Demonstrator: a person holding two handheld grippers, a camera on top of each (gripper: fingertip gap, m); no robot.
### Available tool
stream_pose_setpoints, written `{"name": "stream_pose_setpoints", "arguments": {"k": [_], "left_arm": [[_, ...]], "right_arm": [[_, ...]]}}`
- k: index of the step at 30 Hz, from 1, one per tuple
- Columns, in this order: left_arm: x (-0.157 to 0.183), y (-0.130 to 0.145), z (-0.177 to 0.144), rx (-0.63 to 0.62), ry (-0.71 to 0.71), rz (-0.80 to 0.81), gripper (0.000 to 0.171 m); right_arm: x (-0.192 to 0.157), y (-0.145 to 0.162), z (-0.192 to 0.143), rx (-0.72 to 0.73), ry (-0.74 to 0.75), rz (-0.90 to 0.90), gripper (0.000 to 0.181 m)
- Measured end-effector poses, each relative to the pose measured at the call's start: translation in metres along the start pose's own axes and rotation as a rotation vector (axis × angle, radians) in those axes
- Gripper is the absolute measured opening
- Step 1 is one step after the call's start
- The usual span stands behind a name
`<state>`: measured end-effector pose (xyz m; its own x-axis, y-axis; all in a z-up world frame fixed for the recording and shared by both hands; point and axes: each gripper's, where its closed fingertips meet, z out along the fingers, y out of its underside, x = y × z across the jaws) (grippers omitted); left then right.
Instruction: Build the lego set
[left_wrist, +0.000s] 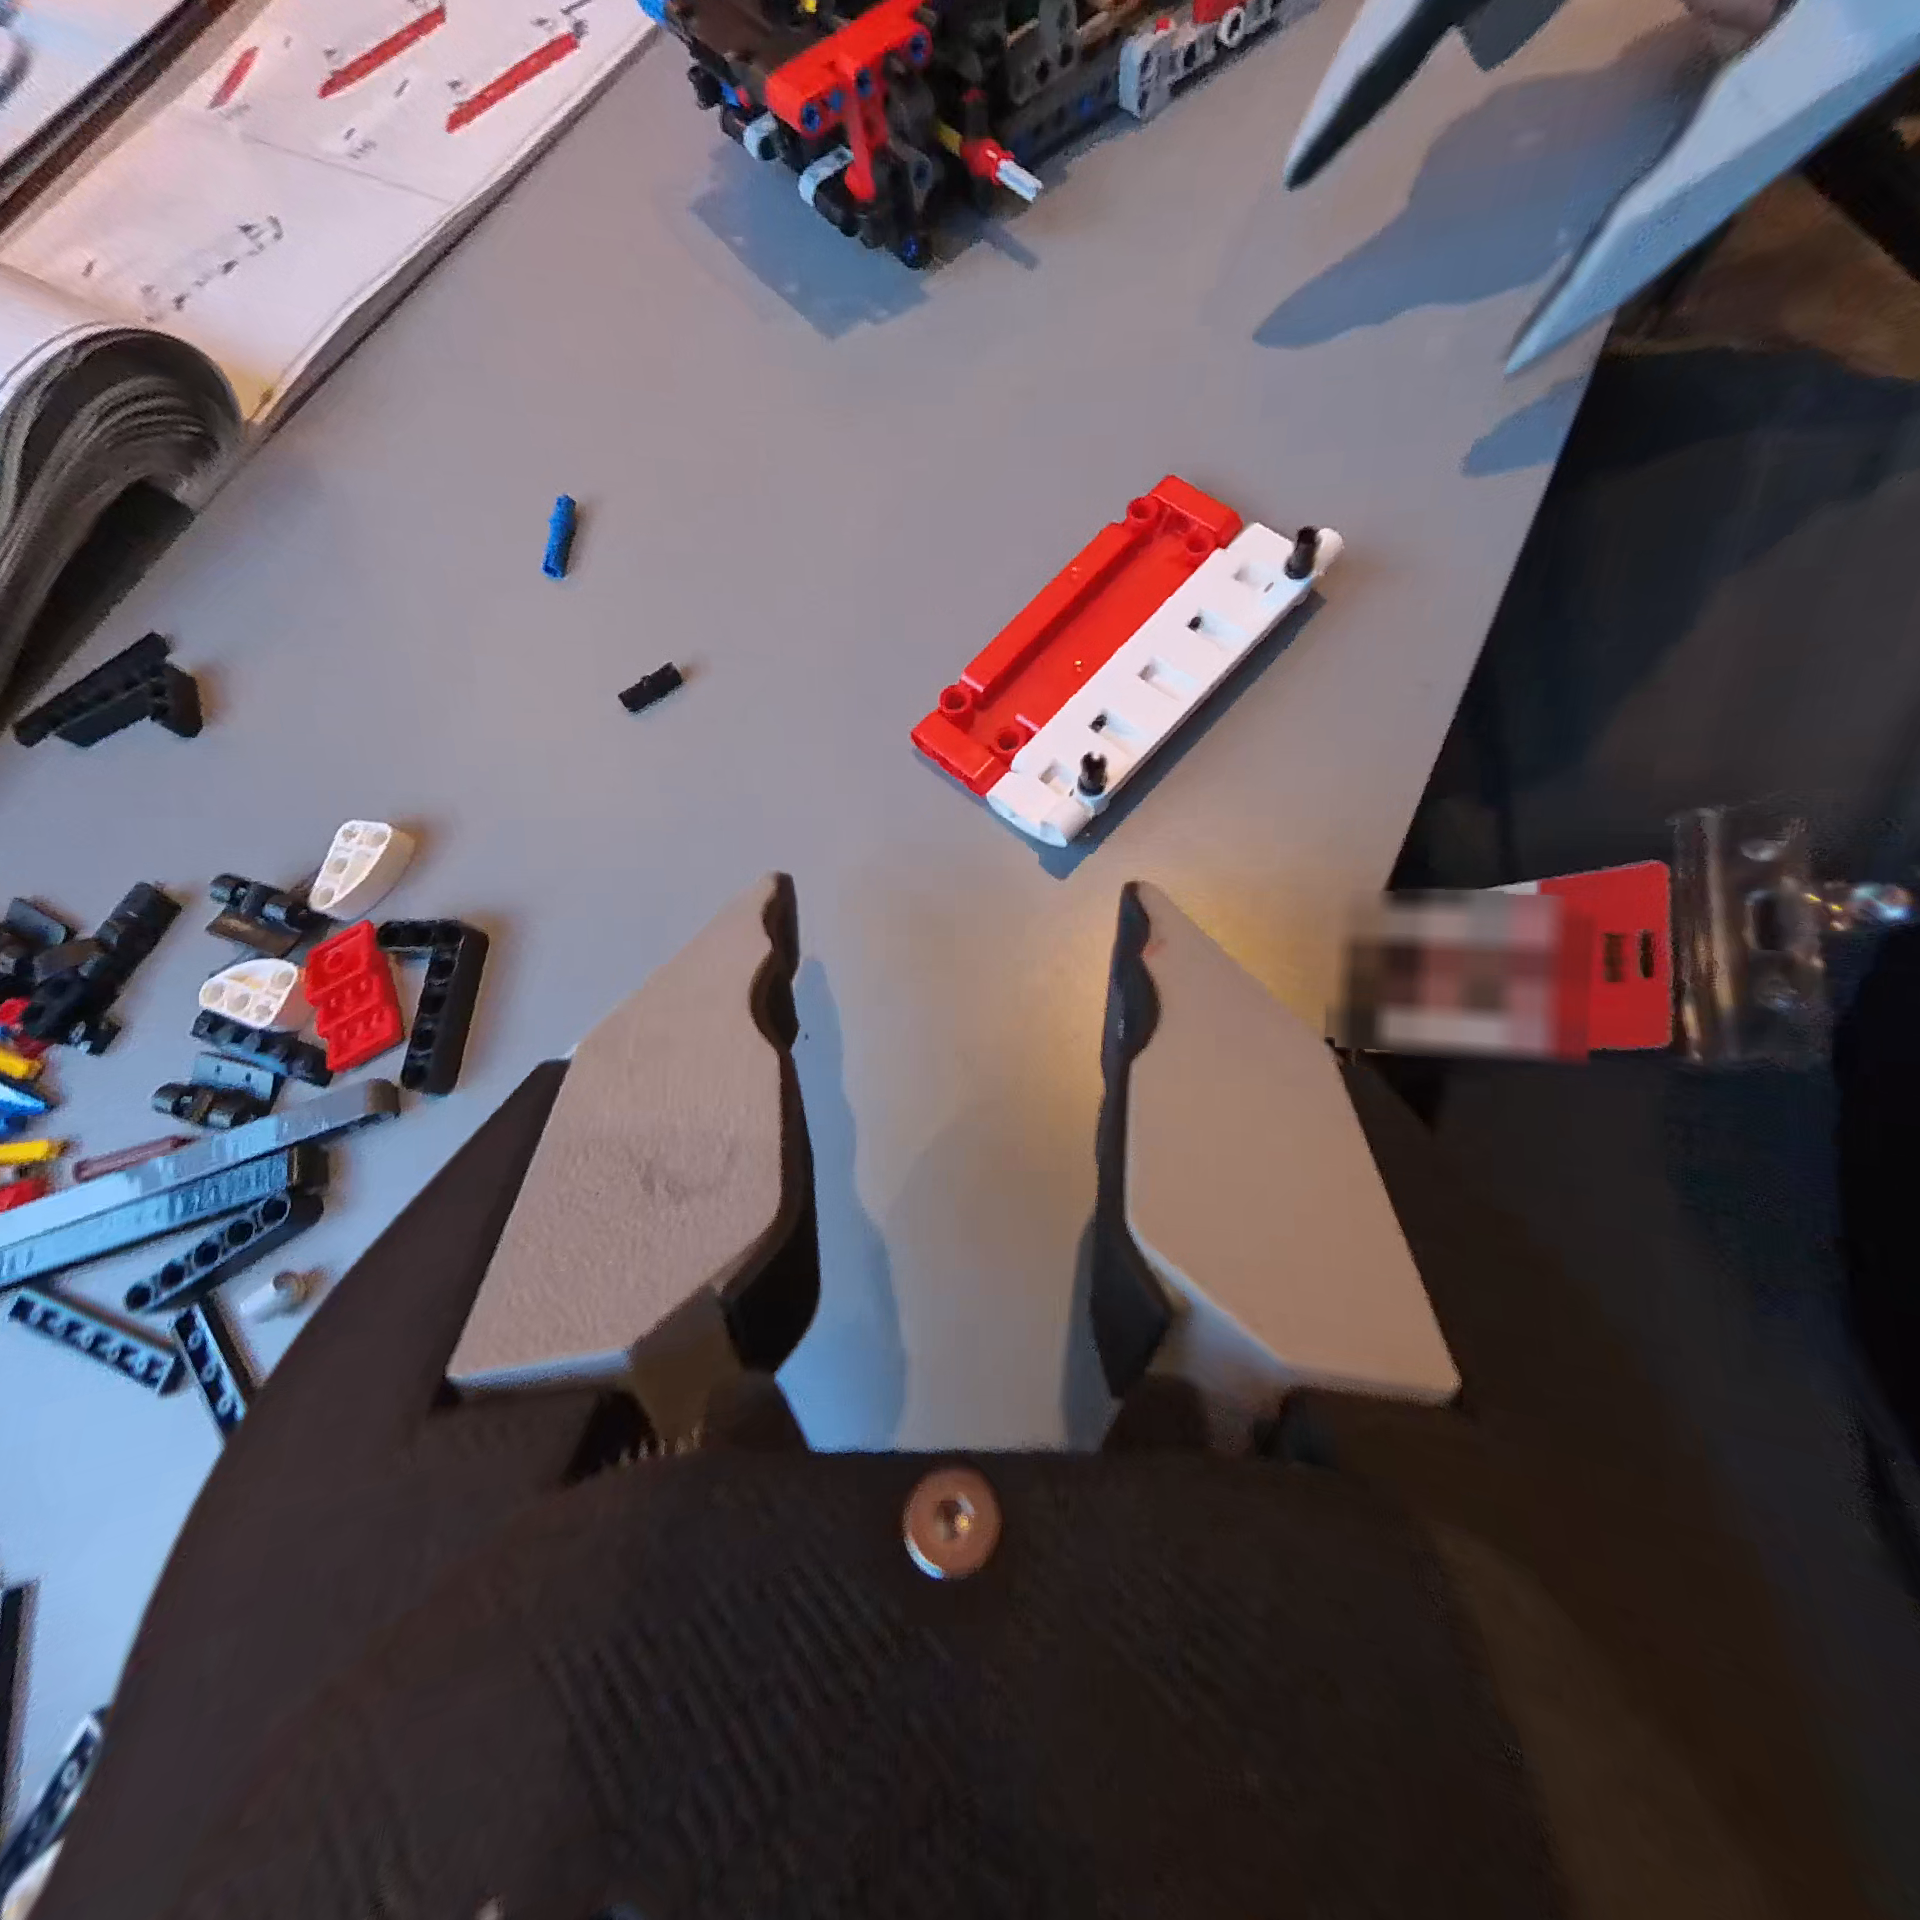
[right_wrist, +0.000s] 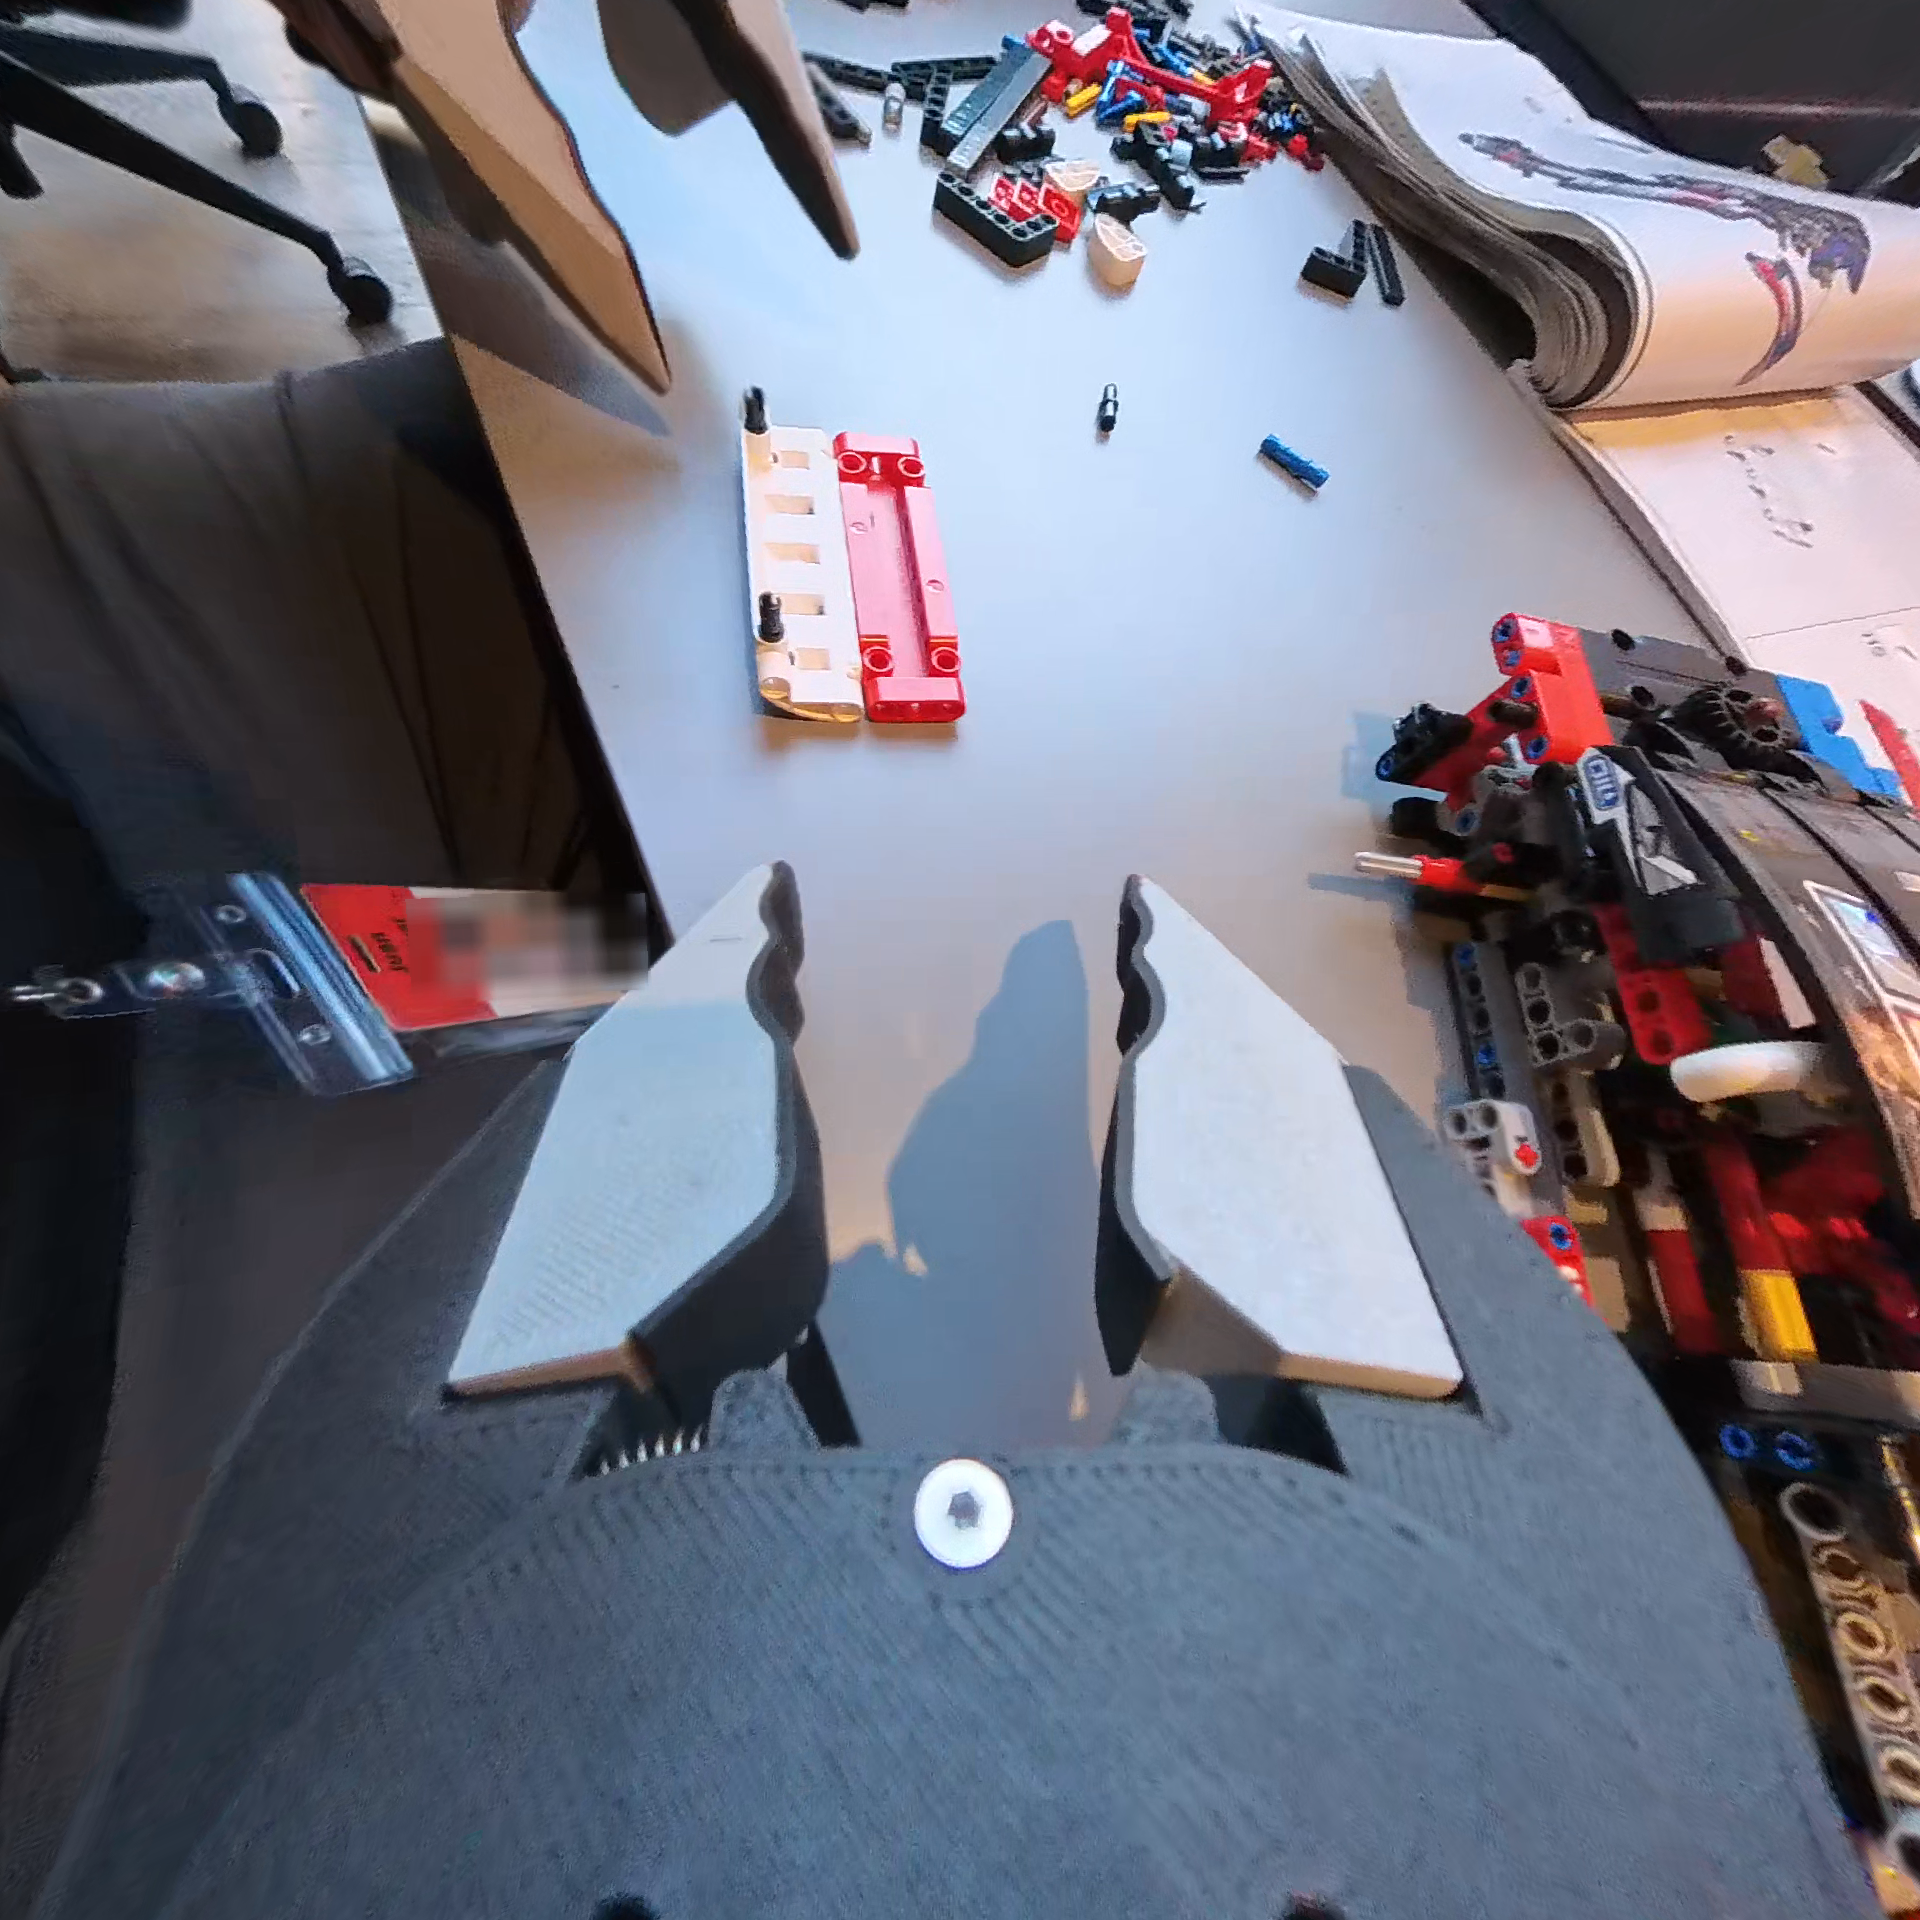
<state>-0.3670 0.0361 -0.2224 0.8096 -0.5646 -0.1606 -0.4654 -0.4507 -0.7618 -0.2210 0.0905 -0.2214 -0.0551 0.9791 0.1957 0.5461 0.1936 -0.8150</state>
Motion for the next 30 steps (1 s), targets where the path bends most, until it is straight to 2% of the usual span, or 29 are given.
{"name": "stream_pose_setpoints", "arguments": {"k": [8, 13, 30], "left_arm": [[0.01, 0.002, 0.015, -0.032, 0.071, 0.078, 0.059], [0.009, 0.002, 0.019, -0.043, 0.113, 0.032, 0.059], [0.009, 0.0, 0.017, -0.028, 0.057, 0.075, 0.057]], "right_arm": [[0.001, 0.004, 0.003, -0.019, -0.125, 0.122, 0.058], [-0.001, 0.004, 0.002, -0.025, -0.214, 0.204, 0.056], [-0.001, 0.008, 0.005, -0.051, -0.11, 0.09, 0.049]]}}
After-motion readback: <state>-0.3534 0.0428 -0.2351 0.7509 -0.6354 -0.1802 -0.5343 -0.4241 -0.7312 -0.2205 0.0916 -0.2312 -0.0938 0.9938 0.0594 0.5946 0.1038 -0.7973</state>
